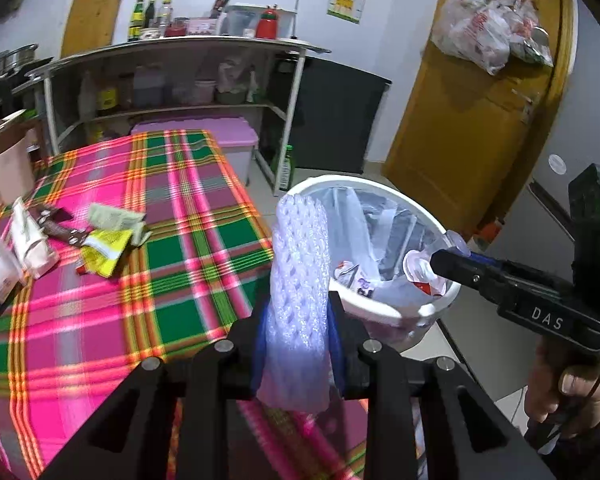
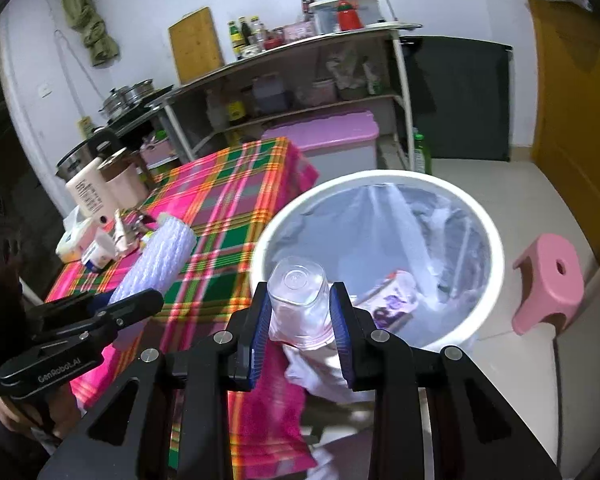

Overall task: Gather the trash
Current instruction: 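Carry the foam sleeve and clear cup over the bin and open both tools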

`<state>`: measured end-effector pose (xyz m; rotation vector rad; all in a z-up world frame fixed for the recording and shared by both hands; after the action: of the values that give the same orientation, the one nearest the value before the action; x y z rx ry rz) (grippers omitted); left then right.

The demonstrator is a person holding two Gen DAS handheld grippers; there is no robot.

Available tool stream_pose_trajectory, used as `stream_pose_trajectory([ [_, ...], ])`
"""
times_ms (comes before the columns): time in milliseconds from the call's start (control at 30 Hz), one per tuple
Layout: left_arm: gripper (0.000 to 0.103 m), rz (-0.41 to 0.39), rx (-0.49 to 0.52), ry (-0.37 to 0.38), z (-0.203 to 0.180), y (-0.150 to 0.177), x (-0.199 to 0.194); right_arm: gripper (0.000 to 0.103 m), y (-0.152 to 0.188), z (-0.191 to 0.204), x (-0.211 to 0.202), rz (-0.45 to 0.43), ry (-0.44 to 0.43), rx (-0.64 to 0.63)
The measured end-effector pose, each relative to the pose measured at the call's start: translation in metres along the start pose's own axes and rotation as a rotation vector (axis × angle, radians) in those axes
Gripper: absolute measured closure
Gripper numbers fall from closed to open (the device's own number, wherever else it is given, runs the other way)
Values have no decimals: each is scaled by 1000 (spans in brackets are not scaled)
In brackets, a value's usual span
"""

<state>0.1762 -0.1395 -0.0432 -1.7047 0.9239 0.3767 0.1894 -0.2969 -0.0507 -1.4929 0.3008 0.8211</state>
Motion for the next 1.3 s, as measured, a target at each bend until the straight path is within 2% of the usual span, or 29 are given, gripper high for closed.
stream_pose_trajectory([
  [667,74,94,101,82,-63,-17,64,71,15,-53,14,64,49,88],
  [767,73,103,99,94,-67,-18,69,71,15,-55,15,65,53,83],
  [900,64,111,96,97,-67,-18,74,70,16,-58,16,65,62,78],
  [967,61,116,91,99,-66,-17,75,64,16,-58,15,63,64,82],
  [1300,60,91,71,97,-60,-19,64,61,11,-52,7,39,64,72],
])
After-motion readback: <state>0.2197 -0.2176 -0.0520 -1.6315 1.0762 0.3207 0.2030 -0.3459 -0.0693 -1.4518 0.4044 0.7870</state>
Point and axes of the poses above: each gripper's, at about its wrist camera, not at the fingertips, and x roughly the way its jaws point, z to its left, y to its underside, the point moved 8 cm from there along x, roughly the way its jaws point, and after that the axes turned 12 degrees about -x, right-handed, at the moved point
